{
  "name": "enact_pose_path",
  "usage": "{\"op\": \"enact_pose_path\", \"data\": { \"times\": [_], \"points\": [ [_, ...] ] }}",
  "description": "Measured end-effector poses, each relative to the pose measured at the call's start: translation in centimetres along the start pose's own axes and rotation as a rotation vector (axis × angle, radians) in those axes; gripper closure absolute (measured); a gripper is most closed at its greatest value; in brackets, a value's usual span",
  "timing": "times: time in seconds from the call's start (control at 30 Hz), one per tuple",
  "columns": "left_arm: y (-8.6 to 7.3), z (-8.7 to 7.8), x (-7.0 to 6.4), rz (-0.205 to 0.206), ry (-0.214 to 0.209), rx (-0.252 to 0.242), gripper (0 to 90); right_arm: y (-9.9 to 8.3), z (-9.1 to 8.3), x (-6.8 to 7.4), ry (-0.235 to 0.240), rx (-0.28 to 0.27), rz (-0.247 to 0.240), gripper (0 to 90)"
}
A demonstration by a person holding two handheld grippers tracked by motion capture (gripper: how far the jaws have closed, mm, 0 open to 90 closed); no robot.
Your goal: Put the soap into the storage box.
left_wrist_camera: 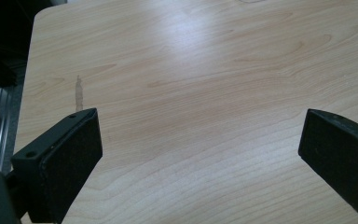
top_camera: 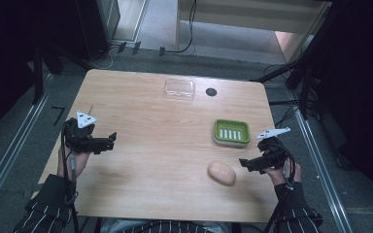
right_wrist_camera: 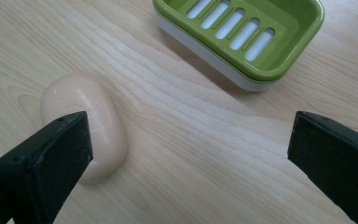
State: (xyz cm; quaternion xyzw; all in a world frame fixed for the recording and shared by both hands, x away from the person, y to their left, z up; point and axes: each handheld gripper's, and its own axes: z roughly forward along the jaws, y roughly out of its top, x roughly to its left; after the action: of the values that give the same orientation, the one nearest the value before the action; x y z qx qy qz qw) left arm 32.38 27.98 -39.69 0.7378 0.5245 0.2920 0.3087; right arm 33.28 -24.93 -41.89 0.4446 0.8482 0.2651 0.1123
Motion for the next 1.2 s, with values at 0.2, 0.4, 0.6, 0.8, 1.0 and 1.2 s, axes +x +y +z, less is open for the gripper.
{"op": "enact_pose_path", "data": {
  "times": [0.2, 0.4, 0.6, 0.8, 1.0, 1.2],
  "points": [
    [-0.3, -0.3, 0.2, -0.003, -0.004, 0.003, 0.1, 0.7, -0.1, 0.8, 0.003, 0.011, -0.039, 0.2],
    [-0.3, -0.3, 0.2, -0.010, 0.000, -0.005, 0.0, 1.4, 0.3, 1.5, 0.026, 0.027, -0.082, 0.2],
    [-0.3, -0.2, 0.1, -0.005, 0.002, 0.003, 0.1, 1.9, 0.8, 2.3, 0.062, 0.049, -0.118, 0.2],
    [-0.3, -0.2, 0.3, -0.006, 0.003, 0.004, 0.1, 2.8, 1.6, 3.2, 0.078, 0.081, -0.164, 0.0],
    [-0.3, -0.3, 0.3, -0.005, 0.003, 0.005, 0.0, 3.3, 1.9, 3.6, 0.096, 0.100, -0.184, 0.0],
    [-0.3, -0.4, 0.3, -0.009, 0.006, 0.000, 0.0, 3.4, 2.2, 3.8, 0.124, 0.121, -0.205, 0.0]
  ]
}}
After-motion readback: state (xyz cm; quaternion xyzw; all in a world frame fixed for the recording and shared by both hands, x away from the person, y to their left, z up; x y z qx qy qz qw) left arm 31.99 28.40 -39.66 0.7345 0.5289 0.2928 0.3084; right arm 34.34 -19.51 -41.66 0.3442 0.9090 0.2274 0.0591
